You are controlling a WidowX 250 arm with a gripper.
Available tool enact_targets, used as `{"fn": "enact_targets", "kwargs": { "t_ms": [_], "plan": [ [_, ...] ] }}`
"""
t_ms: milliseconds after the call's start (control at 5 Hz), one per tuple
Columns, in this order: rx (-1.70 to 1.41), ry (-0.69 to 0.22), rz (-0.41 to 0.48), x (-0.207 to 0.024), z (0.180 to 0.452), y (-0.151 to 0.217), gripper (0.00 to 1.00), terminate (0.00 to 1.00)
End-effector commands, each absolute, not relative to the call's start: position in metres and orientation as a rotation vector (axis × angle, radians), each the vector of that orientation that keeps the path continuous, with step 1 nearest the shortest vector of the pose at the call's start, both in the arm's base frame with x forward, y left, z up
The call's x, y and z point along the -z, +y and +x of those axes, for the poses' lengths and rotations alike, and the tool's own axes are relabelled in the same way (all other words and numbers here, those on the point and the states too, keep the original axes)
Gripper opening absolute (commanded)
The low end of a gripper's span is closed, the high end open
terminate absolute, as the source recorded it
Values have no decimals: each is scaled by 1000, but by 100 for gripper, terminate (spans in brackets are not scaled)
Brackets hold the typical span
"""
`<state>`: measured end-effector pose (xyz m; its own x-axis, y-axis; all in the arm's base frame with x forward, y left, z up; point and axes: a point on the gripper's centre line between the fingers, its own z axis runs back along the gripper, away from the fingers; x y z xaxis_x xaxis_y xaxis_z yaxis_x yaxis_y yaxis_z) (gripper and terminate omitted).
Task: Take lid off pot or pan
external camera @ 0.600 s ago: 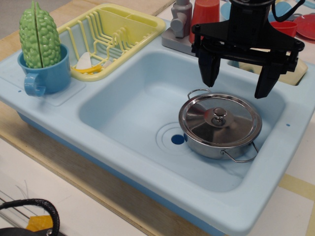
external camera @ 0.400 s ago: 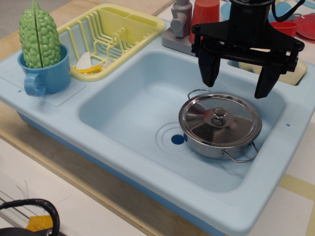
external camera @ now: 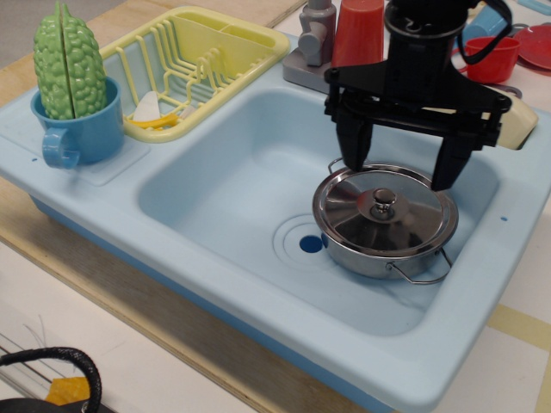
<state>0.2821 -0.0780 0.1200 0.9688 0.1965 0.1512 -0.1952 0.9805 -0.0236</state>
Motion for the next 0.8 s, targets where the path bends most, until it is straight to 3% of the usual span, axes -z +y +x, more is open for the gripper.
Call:
{"fn": "enact_targets", "kwargs": {
  "t_ms": [0, 600],
  "plan": [
    [-233, -149, -19, -116, 288, -71, 100, 0],
    [-243, -89, -51, -96, 284, -62, 100, 0]
  ]
}}
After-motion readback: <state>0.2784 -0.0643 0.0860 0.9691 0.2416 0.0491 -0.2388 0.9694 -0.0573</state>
